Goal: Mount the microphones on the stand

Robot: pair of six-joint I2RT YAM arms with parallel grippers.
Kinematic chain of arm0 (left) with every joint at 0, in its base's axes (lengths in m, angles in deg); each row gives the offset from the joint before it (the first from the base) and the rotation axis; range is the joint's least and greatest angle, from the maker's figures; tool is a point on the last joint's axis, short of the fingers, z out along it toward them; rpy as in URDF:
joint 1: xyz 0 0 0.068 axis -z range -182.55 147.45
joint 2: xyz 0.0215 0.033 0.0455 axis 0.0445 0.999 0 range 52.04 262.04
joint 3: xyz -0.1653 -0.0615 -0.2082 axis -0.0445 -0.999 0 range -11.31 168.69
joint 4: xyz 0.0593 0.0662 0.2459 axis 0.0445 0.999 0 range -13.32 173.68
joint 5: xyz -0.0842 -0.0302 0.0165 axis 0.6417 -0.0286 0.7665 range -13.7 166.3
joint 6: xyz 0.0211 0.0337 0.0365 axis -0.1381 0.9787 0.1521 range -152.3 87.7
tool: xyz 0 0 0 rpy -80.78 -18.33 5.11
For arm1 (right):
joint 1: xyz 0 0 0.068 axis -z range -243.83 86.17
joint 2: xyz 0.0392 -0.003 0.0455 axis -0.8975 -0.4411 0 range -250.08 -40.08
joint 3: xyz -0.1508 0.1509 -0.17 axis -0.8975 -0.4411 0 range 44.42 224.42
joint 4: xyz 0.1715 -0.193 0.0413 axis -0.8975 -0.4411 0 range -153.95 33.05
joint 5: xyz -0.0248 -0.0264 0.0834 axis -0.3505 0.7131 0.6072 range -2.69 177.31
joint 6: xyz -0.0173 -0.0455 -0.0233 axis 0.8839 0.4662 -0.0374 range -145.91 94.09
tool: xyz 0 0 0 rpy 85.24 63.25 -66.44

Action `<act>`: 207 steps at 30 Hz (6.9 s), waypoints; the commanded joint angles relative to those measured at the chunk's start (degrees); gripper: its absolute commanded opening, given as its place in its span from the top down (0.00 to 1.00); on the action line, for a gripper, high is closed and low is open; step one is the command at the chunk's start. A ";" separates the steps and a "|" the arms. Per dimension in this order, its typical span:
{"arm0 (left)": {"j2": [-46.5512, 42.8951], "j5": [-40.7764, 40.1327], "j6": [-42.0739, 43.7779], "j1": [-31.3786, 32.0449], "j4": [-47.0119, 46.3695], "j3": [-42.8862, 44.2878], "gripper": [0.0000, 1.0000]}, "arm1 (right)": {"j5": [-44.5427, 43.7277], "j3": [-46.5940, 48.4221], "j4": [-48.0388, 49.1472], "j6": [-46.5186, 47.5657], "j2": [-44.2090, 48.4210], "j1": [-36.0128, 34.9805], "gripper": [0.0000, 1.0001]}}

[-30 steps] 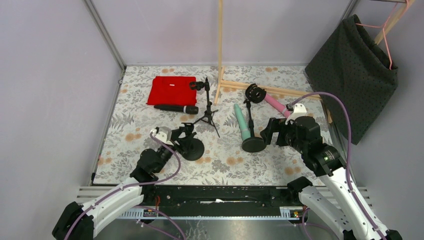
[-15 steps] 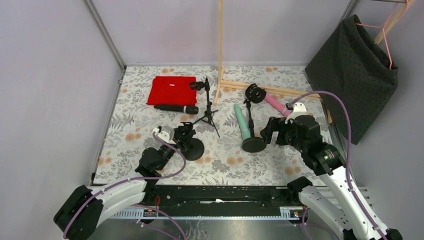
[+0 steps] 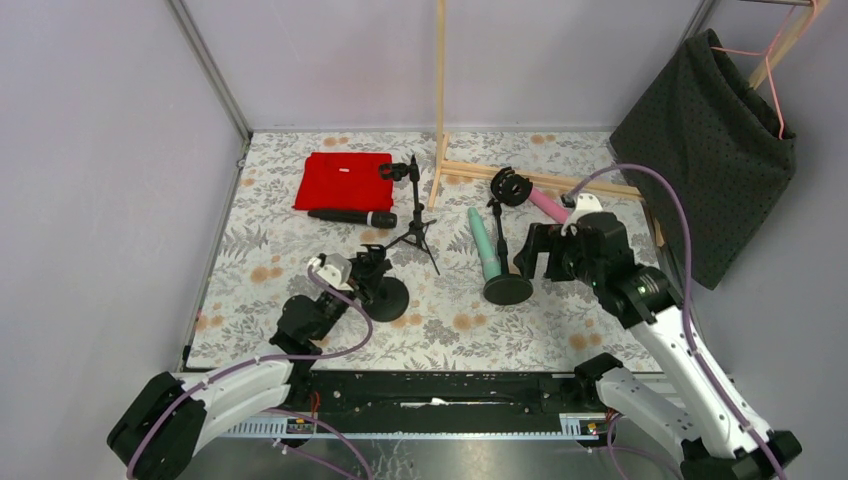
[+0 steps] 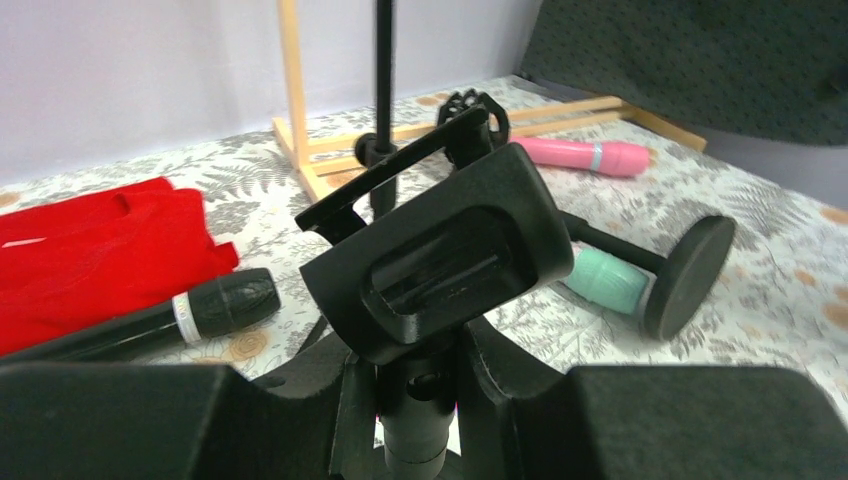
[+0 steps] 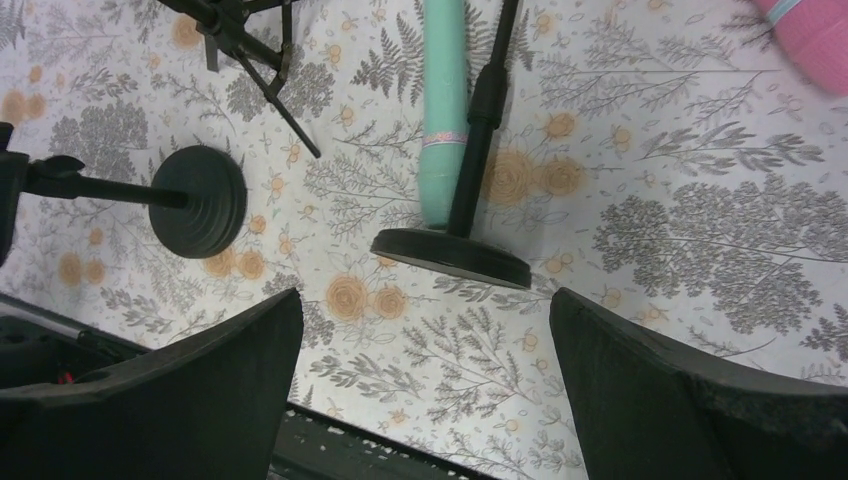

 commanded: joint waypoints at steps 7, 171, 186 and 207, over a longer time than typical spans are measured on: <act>-5.02 16.35 3.42 0.03 1.52 -4.01 1.00 | 8.74 13.74 -4.94 -1.89 -25.17 -0.63 0.00; 11.96 12.13 27.33 13.65 7.95 4.42 1.00 | -2.64 52.64 -30.57 10.94 -44.90 -38.71 1.00; 14.83 13.30 28.77 16.61 8.82 5.63 1.00 | -6.83 50.30 -19.00 14.42 -45.59 -38.71 1.00; 16.03 13.30 29.93 17.93 9.79 6.43 1.00 | -11.62 48.77 -11.39 15.00 -49.51 -41.17 1.00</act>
